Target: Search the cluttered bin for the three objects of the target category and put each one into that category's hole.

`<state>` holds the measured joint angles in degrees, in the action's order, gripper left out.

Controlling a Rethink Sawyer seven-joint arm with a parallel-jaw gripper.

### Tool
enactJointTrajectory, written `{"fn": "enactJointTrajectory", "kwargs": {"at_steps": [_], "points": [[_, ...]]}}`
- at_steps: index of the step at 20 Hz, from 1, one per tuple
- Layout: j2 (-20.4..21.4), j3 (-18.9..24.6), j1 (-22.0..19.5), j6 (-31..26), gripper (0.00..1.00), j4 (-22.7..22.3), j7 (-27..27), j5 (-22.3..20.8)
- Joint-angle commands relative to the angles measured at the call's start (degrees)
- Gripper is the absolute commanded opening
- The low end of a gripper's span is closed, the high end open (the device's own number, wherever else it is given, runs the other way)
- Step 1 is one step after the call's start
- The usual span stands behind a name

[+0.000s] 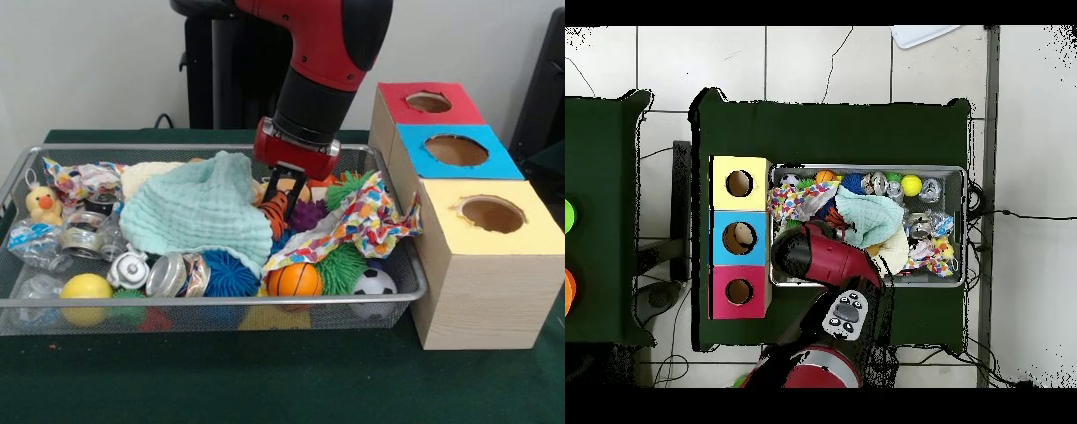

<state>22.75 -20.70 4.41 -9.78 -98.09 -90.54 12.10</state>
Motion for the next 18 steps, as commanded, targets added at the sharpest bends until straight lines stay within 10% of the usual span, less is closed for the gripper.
{"fn": "enactJointTrajectory", "kwargs": {"at_steps": [1,18], "points": [[0.75,3.82,-0.70,-7.20,0.00,-7.50,-12.53,1.33],[20.33,5.09,0.33,-43.75,0.00,-7.16,-9.48,1.75]]}}
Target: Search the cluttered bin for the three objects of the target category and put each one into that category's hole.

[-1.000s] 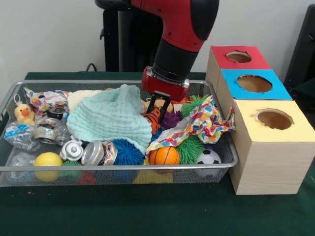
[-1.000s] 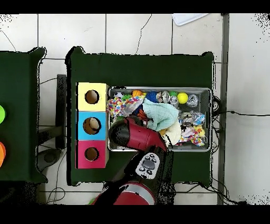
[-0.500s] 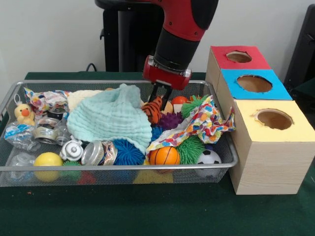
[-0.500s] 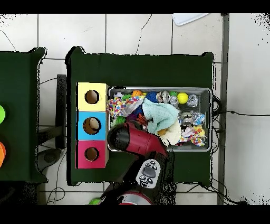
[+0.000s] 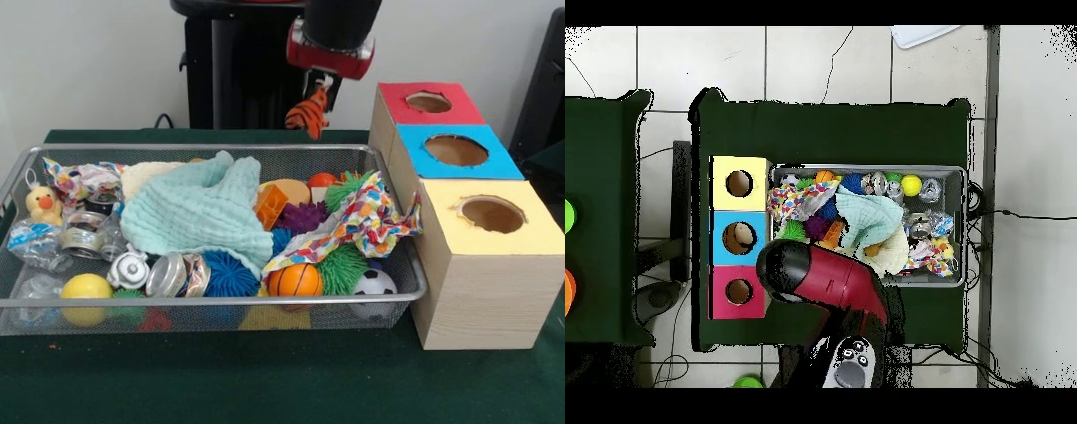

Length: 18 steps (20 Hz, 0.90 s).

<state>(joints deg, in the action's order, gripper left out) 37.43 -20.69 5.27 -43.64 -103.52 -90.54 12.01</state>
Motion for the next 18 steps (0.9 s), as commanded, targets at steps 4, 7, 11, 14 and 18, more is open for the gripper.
{"fn": "enactJointTrajectory", "kwargs": {"at_steps": [4,7,11,14,18], "points": [[7.19,6.63,-1.02,-14.06,0.00,-1.68,-9.87,3.83],[7.77,8.12,-1.71,-15.23,0.00,-2.35,-9.15,5.64],[6.98,10.44,-2.97,-13.91,0.00,-4.06,-8.74,9.14],[6.24,12.06,-3.55,-10.25,0.00,-6.47,-8.55,12.07],[6.05,14.91,-4.34,-5.67,0.00,-9.98,-6.87,16.90]]}}
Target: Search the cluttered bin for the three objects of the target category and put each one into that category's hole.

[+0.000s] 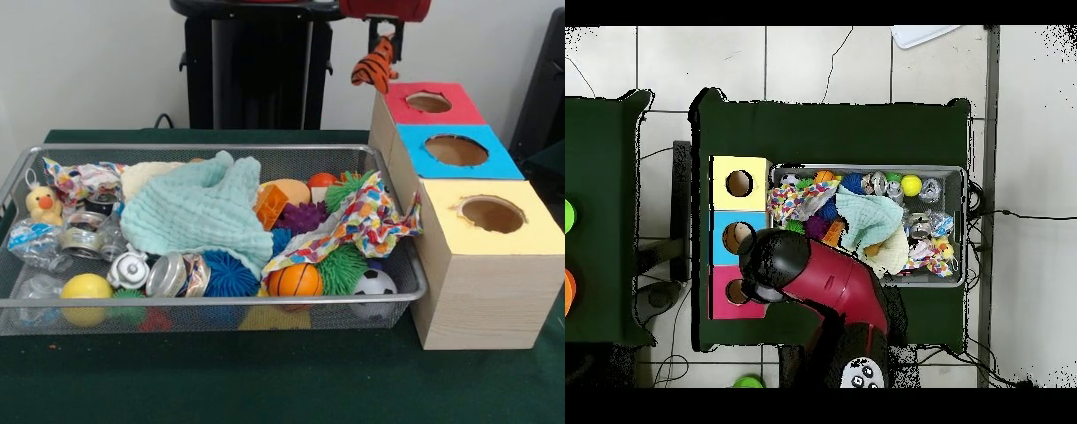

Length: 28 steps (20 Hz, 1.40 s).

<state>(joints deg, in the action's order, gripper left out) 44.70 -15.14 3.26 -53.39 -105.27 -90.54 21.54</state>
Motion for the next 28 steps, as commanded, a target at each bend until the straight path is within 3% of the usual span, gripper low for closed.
{"fn": "enactJointTrajectory", "kwargs": {"at_steps": [1,11,14,28], "points": [[-1.02,9.79,-2.34,3.70,0.00,-8.90,-7.16,8.52],[1.11,11.69,-1.81,2.48,0.00,-13.76,-5.93,11.24],[-0.10,12.04,-2.34,0.59,0.00,-12.79,-7.09,10.40],[-5.51,17.70,-5.80,9.67,0.00,-13.07,-3.87,12.50]]}}
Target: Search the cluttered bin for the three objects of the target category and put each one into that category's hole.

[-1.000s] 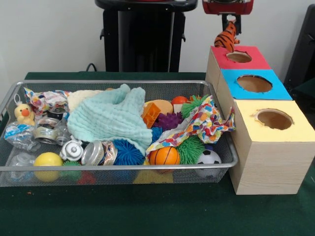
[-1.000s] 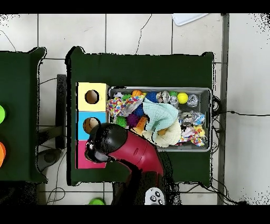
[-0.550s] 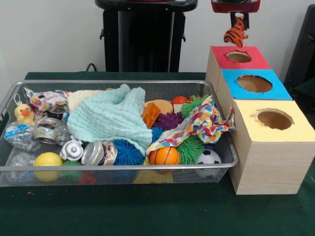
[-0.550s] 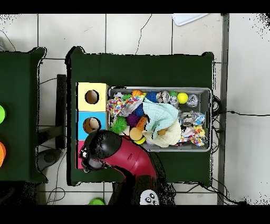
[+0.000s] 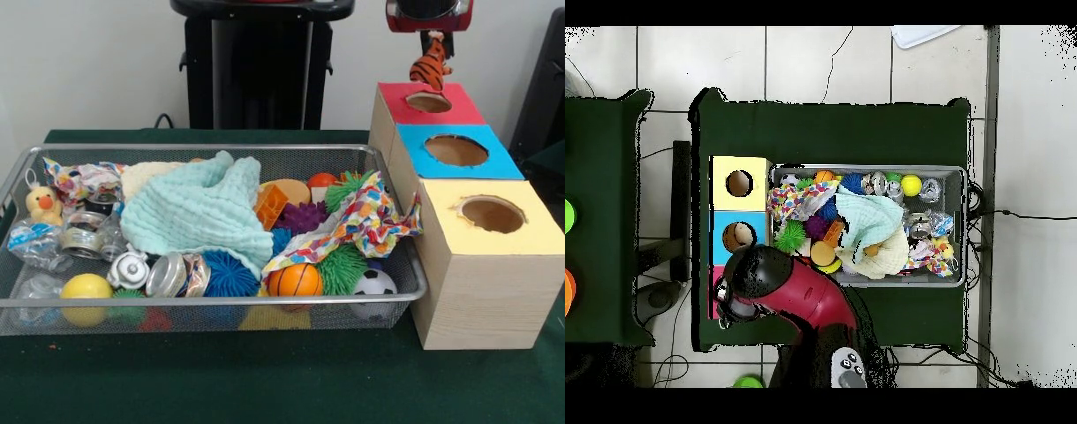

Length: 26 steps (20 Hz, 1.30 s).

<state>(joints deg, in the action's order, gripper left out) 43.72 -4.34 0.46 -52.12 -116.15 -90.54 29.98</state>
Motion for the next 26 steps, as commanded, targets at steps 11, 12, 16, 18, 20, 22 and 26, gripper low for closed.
{"fn": "enactJointTrajectory", "kwargs": {"at_steps": [11,12,16,18,20,22,26], "points": [[-7.42,9.37,-6.21,5.45,0.00,-0.27,-4.96,0.80],[-7.97,9.41,-6.37,4.16,0.00,0.50,-5.64,0.45],[-7.42,10.43,-6.76,0.57,0.00,0.50,-7.14,0.52],[-7.93,10.75,-7.00,-1.26,0.00,1.42,-8.57,0.43],[-7.62,10.98,-7.19,-3.29,0.00,1.55,-9.34,0.26],[-7.54,11.10,-7.43,-5.40,0.00,2.29,-9.83,-0.33],[-8.26,11.54,-7.91,-7.29,0.00,3.93,-9.82,-0.92]]}}
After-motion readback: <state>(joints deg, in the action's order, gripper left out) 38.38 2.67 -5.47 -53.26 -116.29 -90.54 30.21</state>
